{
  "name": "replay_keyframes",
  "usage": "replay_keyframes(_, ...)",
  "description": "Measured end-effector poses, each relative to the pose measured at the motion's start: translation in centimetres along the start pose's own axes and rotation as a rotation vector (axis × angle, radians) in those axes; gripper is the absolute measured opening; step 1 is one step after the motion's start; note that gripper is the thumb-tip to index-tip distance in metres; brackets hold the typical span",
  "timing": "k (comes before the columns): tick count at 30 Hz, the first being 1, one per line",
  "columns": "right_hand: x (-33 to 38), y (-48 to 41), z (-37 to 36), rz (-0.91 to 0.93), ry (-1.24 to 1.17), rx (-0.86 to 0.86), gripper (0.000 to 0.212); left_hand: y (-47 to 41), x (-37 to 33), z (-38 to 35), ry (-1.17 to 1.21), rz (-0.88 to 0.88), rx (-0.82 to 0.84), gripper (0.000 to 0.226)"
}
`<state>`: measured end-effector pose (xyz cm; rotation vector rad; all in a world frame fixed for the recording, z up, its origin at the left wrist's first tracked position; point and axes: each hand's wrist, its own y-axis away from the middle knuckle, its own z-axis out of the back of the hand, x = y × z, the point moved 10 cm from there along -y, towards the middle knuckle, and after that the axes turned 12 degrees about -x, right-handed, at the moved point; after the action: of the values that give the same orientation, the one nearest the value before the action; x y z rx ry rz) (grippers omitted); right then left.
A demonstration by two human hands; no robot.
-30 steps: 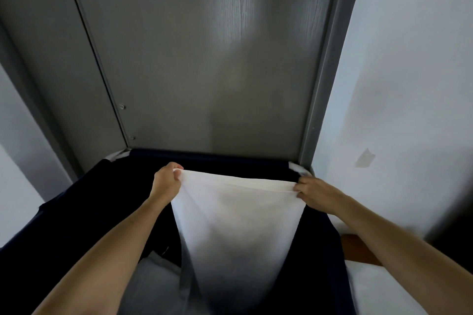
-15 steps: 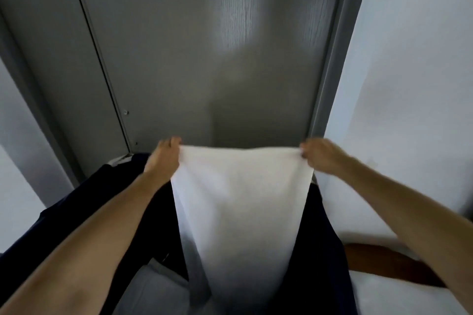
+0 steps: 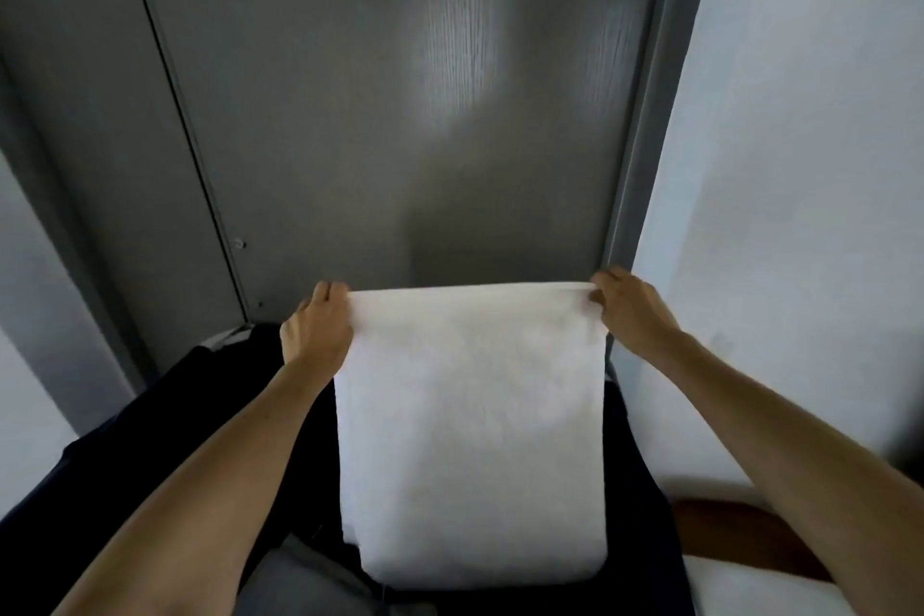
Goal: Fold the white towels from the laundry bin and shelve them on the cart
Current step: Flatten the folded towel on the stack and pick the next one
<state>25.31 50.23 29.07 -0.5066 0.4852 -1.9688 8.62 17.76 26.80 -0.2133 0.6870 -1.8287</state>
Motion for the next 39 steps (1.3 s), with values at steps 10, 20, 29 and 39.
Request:
replay_keyframes(10, 1.3, -3.7, 4.7, 0.008, -0.043, -0.112, 0.024, -4.2, -0.8, 4.5, 0.09, 0.025, -0.041, 0.034)
replay_keyframes(20, 1.7, -1.1, 1.9, -0.012, 0.006, 0.044, 0.027, -2.5, -1.0, 2.3, -0.038, -0.077, 0.057, 0.033)
replay_keyframes(29, 0.7, -1.0, 1.7, -0.251, -0.285, 0.071, 0.013, -1.7, -0.8, 3.3, 0.003, -0.034, 0.072, 0.032)
replay_keyframes(39, -1.7, 0.6, 3.6, -0.611, -0.722, -0.064, 0.015, -2.6, -2.4, 6.4, 0.086, -0.083, 0.033, 0.021)
